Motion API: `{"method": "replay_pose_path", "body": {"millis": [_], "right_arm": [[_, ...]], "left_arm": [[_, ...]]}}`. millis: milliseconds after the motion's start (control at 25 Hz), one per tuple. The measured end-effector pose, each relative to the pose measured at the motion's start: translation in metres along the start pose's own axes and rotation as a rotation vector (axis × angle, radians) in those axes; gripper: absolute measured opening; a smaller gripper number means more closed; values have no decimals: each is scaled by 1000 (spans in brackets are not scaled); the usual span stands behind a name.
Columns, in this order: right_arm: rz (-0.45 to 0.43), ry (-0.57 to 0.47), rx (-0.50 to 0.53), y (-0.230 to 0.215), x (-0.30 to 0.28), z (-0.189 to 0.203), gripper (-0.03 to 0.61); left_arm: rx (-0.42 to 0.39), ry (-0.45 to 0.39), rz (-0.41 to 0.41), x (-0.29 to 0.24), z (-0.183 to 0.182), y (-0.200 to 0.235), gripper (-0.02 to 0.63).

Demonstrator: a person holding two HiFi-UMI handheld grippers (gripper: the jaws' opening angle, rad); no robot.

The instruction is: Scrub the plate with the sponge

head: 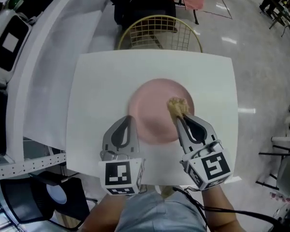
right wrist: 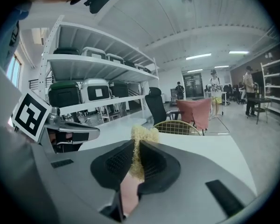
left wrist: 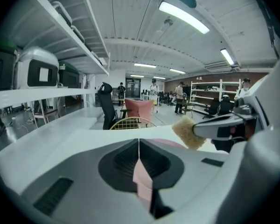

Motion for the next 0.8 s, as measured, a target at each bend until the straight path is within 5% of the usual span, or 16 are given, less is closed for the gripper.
{"method": "replay_pose_path", "body": {"millis": [480, 560, 800], "right_arm": [[-11, 100, -87, -9, -60, 45, 40], [-6, 132, -83, -10, -63, 50, 40], [-9, 150, -77, -9, -69, 53, 40]], "left_arm": [[124, 194, 45, -64, 70, 33, 18], [149, 218, 62, -69, 76, 34, 93], [187, 284, 76, -80, 89, 35, 103]]}}
Point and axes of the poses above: the fingertips, and each gripper's own axes: x backward along the fingers, y to its left, z out of its underside, the point moved 7 cm from there along x, backward along the fingers, and after that the axes turned 5 degrees about -z, right-handed, at the moved point
